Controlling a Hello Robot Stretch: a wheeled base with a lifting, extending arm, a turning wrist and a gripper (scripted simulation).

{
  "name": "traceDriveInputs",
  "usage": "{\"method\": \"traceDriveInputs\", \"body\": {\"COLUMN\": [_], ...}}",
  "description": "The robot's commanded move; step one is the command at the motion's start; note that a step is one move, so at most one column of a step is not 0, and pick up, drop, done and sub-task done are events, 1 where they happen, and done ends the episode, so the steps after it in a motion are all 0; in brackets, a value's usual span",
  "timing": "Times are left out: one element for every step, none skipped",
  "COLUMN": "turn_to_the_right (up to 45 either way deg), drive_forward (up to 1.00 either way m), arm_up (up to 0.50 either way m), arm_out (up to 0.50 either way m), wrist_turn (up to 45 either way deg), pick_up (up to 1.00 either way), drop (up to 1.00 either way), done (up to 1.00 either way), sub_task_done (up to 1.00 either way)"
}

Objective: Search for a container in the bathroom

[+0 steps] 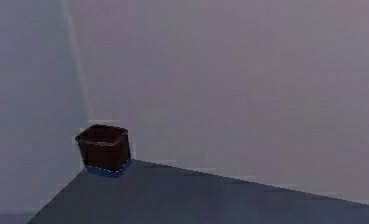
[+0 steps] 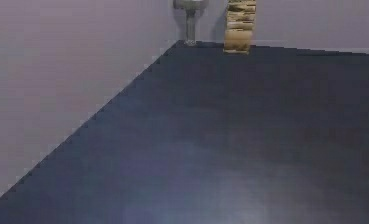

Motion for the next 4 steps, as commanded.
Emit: {"method": "traceDriveInputs", "body": {"turn_to_the_right": [3.0,0.0,3.0,0.0], "drive_forward": [0.0,1.0,0.0,0.05], "arm_up": [0.0,0.0,0.0,0.0], "arm_out": [0.0,0.0,0.0,0.0], "wrist_turn": [0.0,0.0,0.0,0.0], "pick_up": [0.0,0.0,0.0,0.0], "drop": [0.0,0.0,0.0,0.0], "done": [0.0,0.0,0.0,0.0], "sub_task_done": [0.0,0.0,0.0,0.0]}}
